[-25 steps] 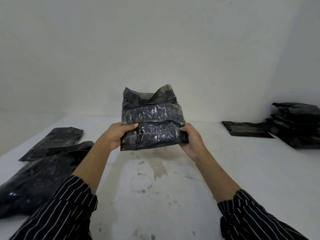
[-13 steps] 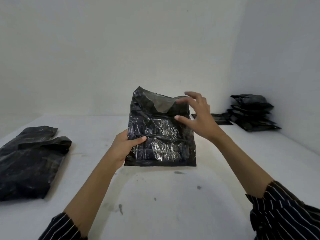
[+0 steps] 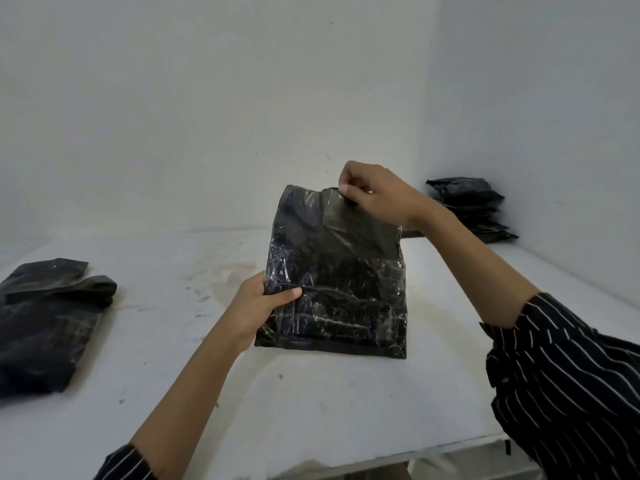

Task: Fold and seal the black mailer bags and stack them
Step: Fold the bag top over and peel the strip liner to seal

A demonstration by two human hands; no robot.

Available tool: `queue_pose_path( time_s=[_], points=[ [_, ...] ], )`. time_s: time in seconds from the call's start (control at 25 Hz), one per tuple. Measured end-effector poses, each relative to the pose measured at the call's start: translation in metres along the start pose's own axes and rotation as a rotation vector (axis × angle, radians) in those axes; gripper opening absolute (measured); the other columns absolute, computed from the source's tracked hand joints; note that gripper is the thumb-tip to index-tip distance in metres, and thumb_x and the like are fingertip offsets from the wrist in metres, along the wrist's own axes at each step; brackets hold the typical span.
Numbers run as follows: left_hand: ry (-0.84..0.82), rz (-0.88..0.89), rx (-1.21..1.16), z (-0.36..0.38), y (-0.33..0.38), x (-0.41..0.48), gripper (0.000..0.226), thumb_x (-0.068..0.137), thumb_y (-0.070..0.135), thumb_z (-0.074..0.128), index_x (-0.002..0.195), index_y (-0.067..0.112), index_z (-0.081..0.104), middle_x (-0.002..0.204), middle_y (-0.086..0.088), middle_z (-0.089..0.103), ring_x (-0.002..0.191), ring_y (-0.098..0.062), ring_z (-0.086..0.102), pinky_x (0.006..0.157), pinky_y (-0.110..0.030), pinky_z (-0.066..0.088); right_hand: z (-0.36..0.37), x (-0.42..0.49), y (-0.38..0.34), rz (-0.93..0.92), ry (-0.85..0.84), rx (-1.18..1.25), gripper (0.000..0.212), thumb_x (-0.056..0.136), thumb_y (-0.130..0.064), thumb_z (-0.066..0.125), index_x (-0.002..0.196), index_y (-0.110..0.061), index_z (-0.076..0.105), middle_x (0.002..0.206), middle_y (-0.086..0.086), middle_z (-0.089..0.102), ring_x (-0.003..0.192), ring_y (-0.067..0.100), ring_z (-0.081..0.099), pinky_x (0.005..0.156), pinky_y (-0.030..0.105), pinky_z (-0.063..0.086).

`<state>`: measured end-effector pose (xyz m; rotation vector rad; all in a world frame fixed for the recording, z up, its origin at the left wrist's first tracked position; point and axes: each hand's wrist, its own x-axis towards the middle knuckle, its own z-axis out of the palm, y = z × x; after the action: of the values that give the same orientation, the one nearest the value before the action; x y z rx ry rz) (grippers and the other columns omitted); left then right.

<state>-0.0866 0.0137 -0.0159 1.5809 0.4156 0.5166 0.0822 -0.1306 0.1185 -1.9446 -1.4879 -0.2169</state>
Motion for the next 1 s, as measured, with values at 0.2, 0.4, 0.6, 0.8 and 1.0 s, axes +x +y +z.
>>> queue_pose_path(
  time_s=[0.2, 0.4, 0.6, 0.8, 1.0],
  points=[
    [-0.047, -0.013, -0.006, 0.002, -0.006, -0.006, 0.029, 0.081, 0.006, 0.069, 0.109, 0.012, 0.064, 0.101, -0.001, 0.073, 0.097, -0.017, 0.069, 0.091, -0.033, 0.050, -0.007, -0.001, 0.002, 0.050, -0.026, -0.009, 0.017, 0.097, -0.024, 0.050, 0.090, -0.008, 0.052, 0.074, 0.002, 0.063, 0.063, 0.010, 0.049, 0.066, 0.026, 0.039],
    [-0.092, -0.146, -0.049, 0.007, -0.018, -0.015, 0.024, 0.079, 0.003, 0.069, 0.103, 0.004, 0.065, 0.097, -0.010, 0.073, 0.086, -0.023, 0.069, 0.073, -0.028, 0.055, -0.007, -0.014, 0.036, 0.200, -0.163, -0.036, 0.038, 0.091, -0.042, 0.057, 0.086, -0.004, 0.057, 0.076, 0.008, 0.063, 0.068, 0.017, 0.053, 0.067, 0.030, 0.040],
    [-0.086, -0.261, 0.077, 0.014, -0.028, -0.018, 0.022, 0.076, 0.006, 0.075, 0.096, 0.006, 0.066, 0.099, -0.015, 0.071, 0.089, -0.027, 0.069, 0.075, -0.033, 0.055, 0.028, -0.037, 0.083, 0.350, -0.311, 0.006, 0.026, 0.088, -0.031, 0.065, 0.088, -0.005, 0.058, 0.074, 0.003, 0.062, 0.067, 0.014, 0.055, 0.063, 0.026, 0.042],
    [0.019, -0.193, 0.798, 0.026, -0.017, -0.019, 0.068, 0.068, 0.038, 0.081, 0.116, 0.007, 0.044, 0.108, -0.005, 0.056, 0.095, -0.021, 0.056, 0.077, -0.033, 0.048, 0.061, -0.047, 0.100, 0.370, -0.144, -0.067, 0.014, 0.091, -0.022, 0.060, 0.099, -0.012, 0.053, 0.090, 0.003, 0.059, 0.083, 0.018, 0.053, 0.077, 0.031, 0.041],
    [0.028, 0.440, 1.174, 0.060, -0.008, 0.000, 0.044, 0.092, 0.036, 0.054, 0.127, 0.010, 0.048, 0.127, -0.008, 0.046, 0.117, -0.022, 0.044, 0.097, -0.032, 0.037, 0.082, -0.068, 0.069, 0.324, 0.009, -0.306, 0.021, 0.094, -0.015, 0.047, 0.114, -0.011, 0.052, 0.118, 0.007, 0.051, 0.112, 0.021, 0.046, 0.097, 0.038, 0.031]
  ],
)
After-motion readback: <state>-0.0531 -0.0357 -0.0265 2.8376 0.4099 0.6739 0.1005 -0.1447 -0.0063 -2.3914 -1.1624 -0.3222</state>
